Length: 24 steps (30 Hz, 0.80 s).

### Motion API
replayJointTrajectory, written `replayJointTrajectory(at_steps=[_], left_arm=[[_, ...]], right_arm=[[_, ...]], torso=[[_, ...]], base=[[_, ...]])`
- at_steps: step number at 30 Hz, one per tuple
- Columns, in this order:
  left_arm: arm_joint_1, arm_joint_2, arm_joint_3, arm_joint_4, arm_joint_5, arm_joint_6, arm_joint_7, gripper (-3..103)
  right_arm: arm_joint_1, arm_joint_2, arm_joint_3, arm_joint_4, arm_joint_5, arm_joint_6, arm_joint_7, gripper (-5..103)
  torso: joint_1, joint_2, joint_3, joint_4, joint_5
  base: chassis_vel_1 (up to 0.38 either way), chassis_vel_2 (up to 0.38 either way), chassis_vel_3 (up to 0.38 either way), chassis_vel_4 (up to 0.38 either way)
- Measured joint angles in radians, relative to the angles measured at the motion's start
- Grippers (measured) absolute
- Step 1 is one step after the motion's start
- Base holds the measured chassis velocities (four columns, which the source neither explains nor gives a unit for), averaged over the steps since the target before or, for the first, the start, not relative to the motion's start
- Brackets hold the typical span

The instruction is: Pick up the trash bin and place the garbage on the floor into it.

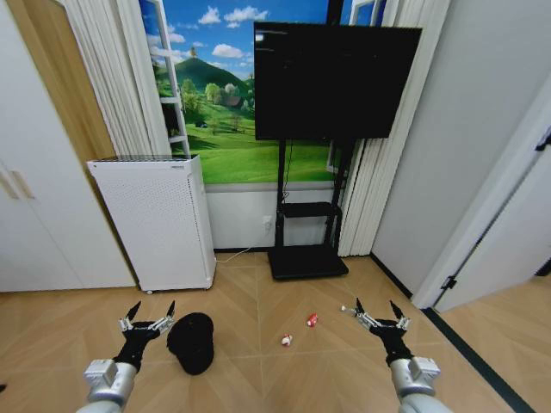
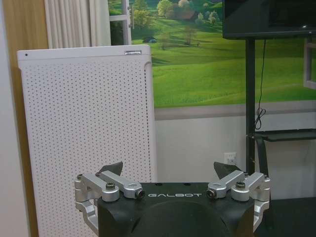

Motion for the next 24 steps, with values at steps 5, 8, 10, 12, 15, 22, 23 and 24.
replayJointTrajectory(at_steps=[5, 8, 10, 12, 15, 22, 23, 24], left_arm=[[0.003, 0.000, -0.001, 0.001, 0.000, 0.000, 0.000, 100], [0.005, -0.001, -0.002, 0.000, 0.001, 0.000, -0.001, 100], [0.006, -0.002, -0.002, 0.000, 0.002, 0.000, -0.001, 100], [0.007, -0.002, -0.003, 0.000, 0.003, 0.000, -0.002, 100], [0.009, -0.001, -0.006, 0.004, 0.003, -0.001, -0.006, 100], [0.007, -0.003, -0.007, 0.009, -0.003, -0.003, -0.008, 100], [0.006, -0.004, -0.007, 0.011, -0.003, -0.004, -0.008, 100], [0.006, -0.005, -0.008, 0.013, -0.003, -0.004, -0.008, 100]], right_arm=[[0.001, -0.001, -0.002, -0.004, -0.002, 0.002, 0.001, 100], [0.001, -0.001, -0.004, -0.004, -0.002, 0.002, 0.001, 100], [0.002, -0.001, -0.006, -0.005, -0.002, 0.009, 0.002, 100], [0.006, -0.003, -0.010, -0.014, -0.008, 0.035, 0.010, 100], [0.007, -0.013, 0.000, -0.026, -0.029, 0.071, 0.003, 100], [-0.011, -0.022, 0.007, -0.033, -0.022, 0.095, -0.026, 100], [-0.014, -0.022, 0.007, -0.035, -0.023, 0.097, -0.029, 100], [-0.014, -0.022, 0.006, -0.038, -0.024, 0.099, -0.032, 100]], torso=[[0.000, 0.000, 0.000, -0.0003, -0.0004], [0.000, 0.000, 0.000, -0.0001, -0.0013], [0.000, 0.000, 0.000, -0.0001, -0.0031], [0.000, 0.000, 0.000, -0.0001, 0.0000], [0.000, -0.001, 0.000, -0.0004, -0.0011], [0.001, -0.001, 0.000, 0.0000, -0.0008], [0.000, -0.001, 0.000, -0.0005, -0.0020], [-0.001, 0.000, -0.001, -0.0003, -0.0029]], base=[[-0.355, 0.364, 0.379, -0.353], [-0.362, 0.370, 0.362, -0.357], [-0.358, 0.375, 0.348, -0.362], [-0.348, 0.357, 0.341, -0.369], [-0.325, 0.296, 0.268, -0.328], [-0.121, 0.140, 0.090, -0.060], [0.000, 0.000, 0.000, 0.000], [0.068, -0.065, -0.040, 0.027]])
